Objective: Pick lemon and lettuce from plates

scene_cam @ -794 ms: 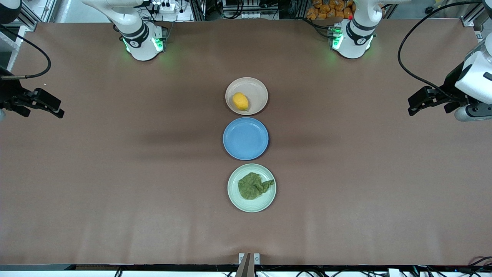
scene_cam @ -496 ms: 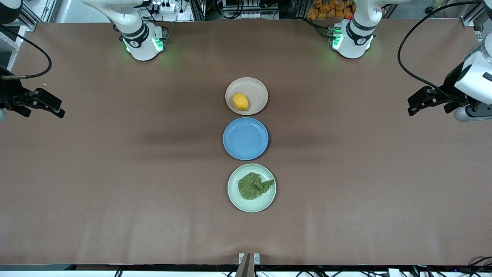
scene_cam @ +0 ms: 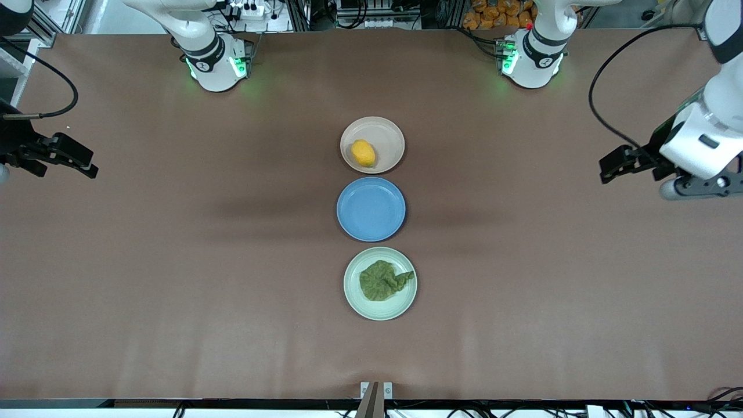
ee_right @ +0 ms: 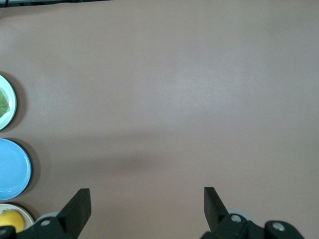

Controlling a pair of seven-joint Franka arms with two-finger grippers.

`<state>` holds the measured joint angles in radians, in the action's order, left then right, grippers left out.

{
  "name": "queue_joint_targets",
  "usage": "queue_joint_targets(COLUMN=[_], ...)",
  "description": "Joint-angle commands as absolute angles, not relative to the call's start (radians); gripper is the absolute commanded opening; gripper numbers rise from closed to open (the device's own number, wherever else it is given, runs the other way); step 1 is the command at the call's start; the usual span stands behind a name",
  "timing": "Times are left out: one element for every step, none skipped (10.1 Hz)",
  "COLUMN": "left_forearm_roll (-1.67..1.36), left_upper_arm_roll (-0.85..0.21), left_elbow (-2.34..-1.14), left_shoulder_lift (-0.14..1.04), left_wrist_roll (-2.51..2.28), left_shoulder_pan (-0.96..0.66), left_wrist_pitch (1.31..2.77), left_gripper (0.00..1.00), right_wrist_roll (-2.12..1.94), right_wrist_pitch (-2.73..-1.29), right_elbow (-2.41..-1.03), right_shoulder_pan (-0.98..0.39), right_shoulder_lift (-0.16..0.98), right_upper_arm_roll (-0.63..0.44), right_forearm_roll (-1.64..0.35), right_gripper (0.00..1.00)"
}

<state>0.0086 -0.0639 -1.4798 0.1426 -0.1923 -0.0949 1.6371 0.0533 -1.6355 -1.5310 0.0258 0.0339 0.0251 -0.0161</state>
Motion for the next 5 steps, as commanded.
queue_joint_targets(left_forearm_roll=[-0.015, -0.018, -0.021, -0.021, -0.023], left_upper_arm_roll=[-0.072, -0.077, -0.096, -0.112, -0.126], left_elbow=[-1.450, -1.450, -1.448, -1.448, -1.448], left_shoulder_lift=[0.201, 0.216, 0.235, 0.253, 0.274], left_wrist_roll=[-0.170, -0.170, -0.170, -0.170, -0.170], left_shoulder_pan=[-0.116, -0.120, -0.120, -0.120, -0.120], left_wrist_pitch=[1.710, 1.754, 1.797, 1.840, 1.880], left_gripper=[1.00, 1.00, 1.00, 1.00, 1.00], right_wrist_roll=[0.043, 0.052, 0.054, 0.055, 0.081], right_wrist_pitch=[-1.641, -1.638, -1.640, -1.644, -1.652], right_elbow=[-1.548, -1.548, -1.554, -1.562, -1.566], right_shoulder_pan=[0.028, 0.020, 0.009, -0.001, -0.033], right_shoulder_lift=[0.015, 0.014, 0.018, 0.021, 0.026], right_upper_arm_roll=[0.029, 0.031, 0.031, 0.031, 0.031], right_forearm_roll=[-0.031, -0.031, -0.031, -0.031, -0.031], right_gripper=[1.00, 1.00, 1.00, 1.00, 1.00])
